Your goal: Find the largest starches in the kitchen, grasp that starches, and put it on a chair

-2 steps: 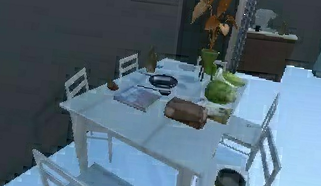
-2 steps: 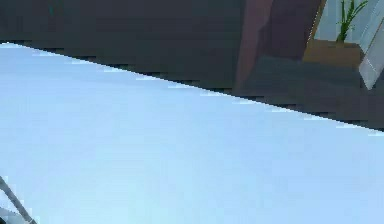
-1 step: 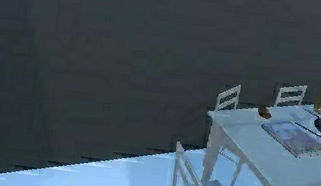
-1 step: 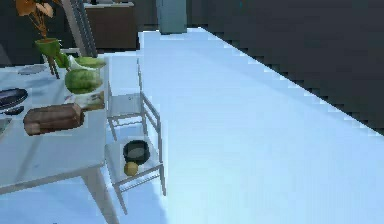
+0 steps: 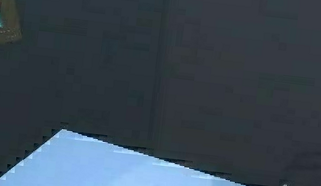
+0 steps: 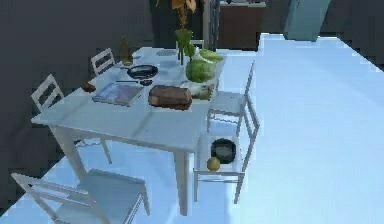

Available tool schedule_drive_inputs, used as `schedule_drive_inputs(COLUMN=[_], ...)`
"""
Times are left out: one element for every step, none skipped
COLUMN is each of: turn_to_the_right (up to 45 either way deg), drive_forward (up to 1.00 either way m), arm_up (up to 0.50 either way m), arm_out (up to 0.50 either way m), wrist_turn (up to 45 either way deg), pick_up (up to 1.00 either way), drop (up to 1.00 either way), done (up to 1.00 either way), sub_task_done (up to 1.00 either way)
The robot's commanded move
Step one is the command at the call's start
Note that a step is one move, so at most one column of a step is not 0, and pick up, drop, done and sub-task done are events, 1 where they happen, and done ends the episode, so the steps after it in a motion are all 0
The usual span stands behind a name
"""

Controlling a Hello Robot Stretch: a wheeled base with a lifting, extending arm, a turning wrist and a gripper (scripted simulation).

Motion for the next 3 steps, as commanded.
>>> schedule_drive_inputs(turn_to_the_right=[45.0,45.0,39.0], drive_forward=[0.0,0.0,0.0], arm_up=[0.0,0.0,0.0], arm_out=[0.0,0.0,0.0], wrist_turn=[0.0,0.0,0.0], pick_up=[0.0,0.0,0.0], drop=[0.0,0.0,0.0], done=[0.0,0.0,0.0], sub_task_done=[0.0,0.0,0.0])
